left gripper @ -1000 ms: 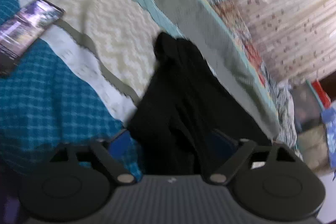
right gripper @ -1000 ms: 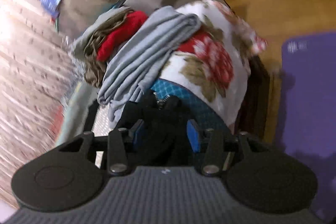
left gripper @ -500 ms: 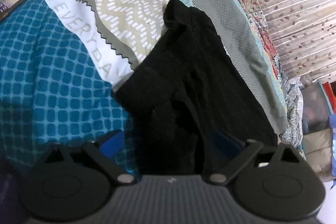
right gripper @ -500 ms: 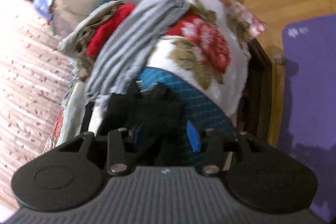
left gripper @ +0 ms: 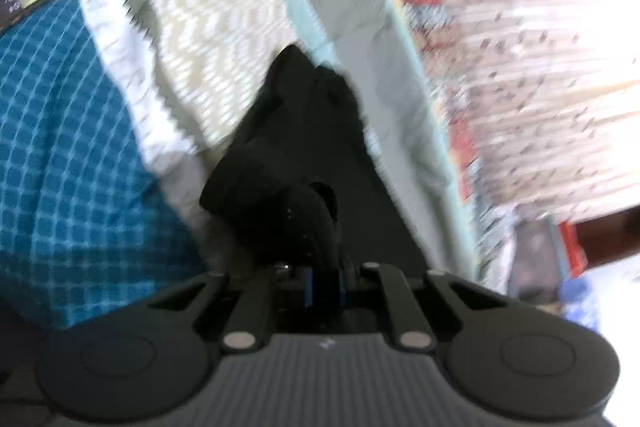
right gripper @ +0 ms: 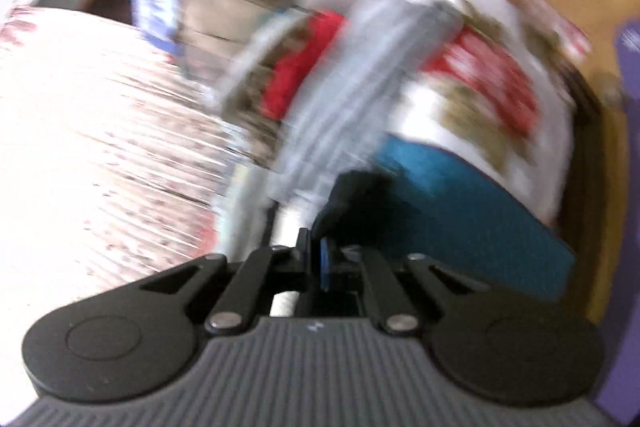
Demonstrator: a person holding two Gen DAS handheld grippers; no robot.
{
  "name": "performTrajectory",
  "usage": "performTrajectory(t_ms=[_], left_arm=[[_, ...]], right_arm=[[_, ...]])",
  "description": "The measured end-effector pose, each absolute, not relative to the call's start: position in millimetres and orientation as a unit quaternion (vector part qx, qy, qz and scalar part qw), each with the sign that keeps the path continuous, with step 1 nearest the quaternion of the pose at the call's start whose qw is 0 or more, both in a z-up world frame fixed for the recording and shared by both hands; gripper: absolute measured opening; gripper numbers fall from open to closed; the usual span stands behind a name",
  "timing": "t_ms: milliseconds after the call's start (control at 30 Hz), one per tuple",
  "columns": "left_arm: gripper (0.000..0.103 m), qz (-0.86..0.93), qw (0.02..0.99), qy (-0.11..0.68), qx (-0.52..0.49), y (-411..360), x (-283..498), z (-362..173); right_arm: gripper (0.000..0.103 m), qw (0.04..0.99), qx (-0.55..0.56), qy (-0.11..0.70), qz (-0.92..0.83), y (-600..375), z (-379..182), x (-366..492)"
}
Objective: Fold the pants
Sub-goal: 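Fold the pants leg with the left gripper toward the right gripper holding the waistband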
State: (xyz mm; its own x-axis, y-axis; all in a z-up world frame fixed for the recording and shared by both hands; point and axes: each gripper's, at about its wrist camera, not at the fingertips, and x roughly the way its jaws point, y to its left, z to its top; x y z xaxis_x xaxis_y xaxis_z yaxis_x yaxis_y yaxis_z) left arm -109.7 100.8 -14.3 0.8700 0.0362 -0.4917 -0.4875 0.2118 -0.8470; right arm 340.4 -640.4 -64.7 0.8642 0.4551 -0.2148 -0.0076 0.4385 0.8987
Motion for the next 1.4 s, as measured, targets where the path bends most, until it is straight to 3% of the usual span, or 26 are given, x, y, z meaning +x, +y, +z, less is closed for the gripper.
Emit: performTrajectory(t_ms=[167, 333, 600, 967, 1033, 1067, 1100, 1133, 1400], left_arm=[[0.009, 0.168, 0.758, 0.127, -0.617, 125.1, -93.9, 7.4], [0.009, 0.173, 0.764, 0.092, -0.615, 157.4, -52.7, 16.6], [0.009, 0.200, 0.755, 0.094, -0.617, 203.0, 29.3, -5.2], [0.010, 0.230, 0.745, 0.111, -0.617, 247.7, 112.5, -39.8], [0.017, 0.250, 0.749, 0.121, -0.601, 253.8, 127.1, -46.4], [0.031, 0.263, 0.750, 0.140, -0.590, 256.9, 138.2, -52.7], [0.050, 0.268, 0.742, 0.164, -0.592, 259.3, 145.9, -61.2], [0.049, 0.276, 0.727, 0.183, -0.601, 259.0, 149.1, -69.1], [0.076, 0.213, 0.784, 0.161, -0.560, 237.8, 84.8, -48.1]], right_arm=[[0.007, 0.842, 0.468, 0.187, 0.191, -587.4, -3.0, 395.1], [0.007, 0.858, 0.432, 0.189, 0.205, -519.9, 24.9, 469.5], [0.007, 0.860, 0.422, 0.232, 0.170, -452.6, -3.2, 594.2], [0.007, 0.888, 0.344, 0.265, 0.150, -356.1, -12.3, 700.4], [0.008, 0.889, 0.336, 0.270, 0.155, -332.1, -16.1, 723.1], [0.011, 0.893, 0.314, 0.284, 0.150, -319.0, -21.2, 734.1], [0.032, 0.898, 0.288, 0.309, 0.124, -309.1, -27.0, 740.6], [0.051, 0.900, 0.277, 0.324, 0.093, -305.7, -33.4, 742.2], [0.051, 0.907, 0.273, 0.302, 0.110, -362.8, -67.7, 697.9]])
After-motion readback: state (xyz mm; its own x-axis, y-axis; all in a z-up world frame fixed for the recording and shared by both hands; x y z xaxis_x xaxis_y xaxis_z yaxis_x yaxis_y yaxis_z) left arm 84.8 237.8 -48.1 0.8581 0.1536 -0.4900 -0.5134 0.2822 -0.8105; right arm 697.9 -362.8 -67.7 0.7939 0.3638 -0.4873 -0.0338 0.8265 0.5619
